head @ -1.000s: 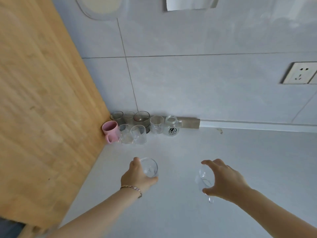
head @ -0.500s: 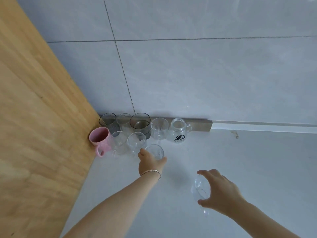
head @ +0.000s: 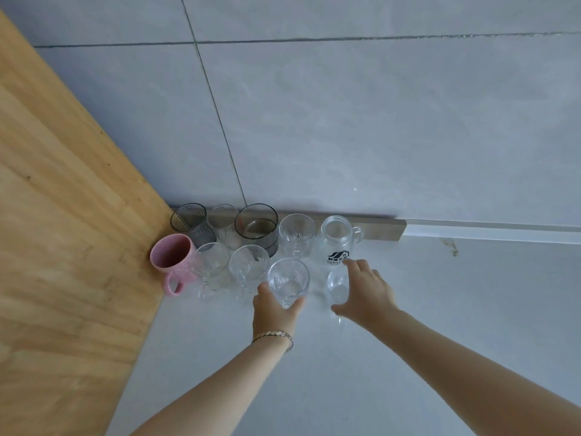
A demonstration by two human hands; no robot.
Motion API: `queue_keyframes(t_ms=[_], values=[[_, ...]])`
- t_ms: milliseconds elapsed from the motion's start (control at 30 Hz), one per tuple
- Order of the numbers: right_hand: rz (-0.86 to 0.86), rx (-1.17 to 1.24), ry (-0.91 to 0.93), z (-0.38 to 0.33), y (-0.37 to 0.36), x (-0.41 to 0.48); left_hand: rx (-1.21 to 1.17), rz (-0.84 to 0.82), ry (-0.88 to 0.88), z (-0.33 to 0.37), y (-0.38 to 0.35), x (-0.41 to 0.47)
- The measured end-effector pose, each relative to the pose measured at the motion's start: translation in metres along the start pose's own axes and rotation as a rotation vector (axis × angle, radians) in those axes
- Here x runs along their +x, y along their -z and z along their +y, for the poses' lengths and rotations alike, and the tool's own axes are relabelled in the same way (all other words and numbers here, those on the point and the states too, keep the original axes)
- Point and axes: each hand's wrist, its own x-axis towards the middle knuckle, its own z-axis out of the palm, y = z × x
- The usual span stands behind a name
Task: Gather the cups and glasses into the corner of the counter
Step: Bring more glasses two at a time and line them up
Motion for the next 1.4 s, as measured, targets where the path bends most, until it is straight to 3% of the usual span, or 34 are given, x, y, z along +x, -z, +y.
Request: queue_keyframes(t_ms=[400, 600, 733, 833, 967, 1167, 1400], values=[[0.102, 0.159, 0.001, -0.010, -0.016, 0.014, -0.006, 0.025, -0.028, 0.001, -0.002, 0.000], [-0.084, 0.146, -0.085, 0.002, -0.007, -0.005, 0.115, -0.014, -0.021, 0.013, 0.006, -0.014], [-0.299, 0.043, -0.164, 0.034, 0.009, -0.038, 0.395, 0.055, -0.340, 0.010, 0.022, -0.041], [-0.387, -0.043, -0.212, 0.064, 0.024, -0.072, 0.538, -0.160, -0.464, 0.020, 0.030, -0.059], [-0.375, -0.046, -0.310, 0.118, 0.046, -0.127, 0.709, -0.551, -0.413, 0.049, 0.007, -0.096], [-0.292, 0.067, -0.474, 0.239, 0.072, -0.244, 0.841, -0.696, -0.596, 0.097, -0.107, -0.196], [-0.161, 0.187, -0.727, 0.404, 0.082, -0.443, 0.922, -0.892, -0.866, 0.127, -0.275, -0.391]])
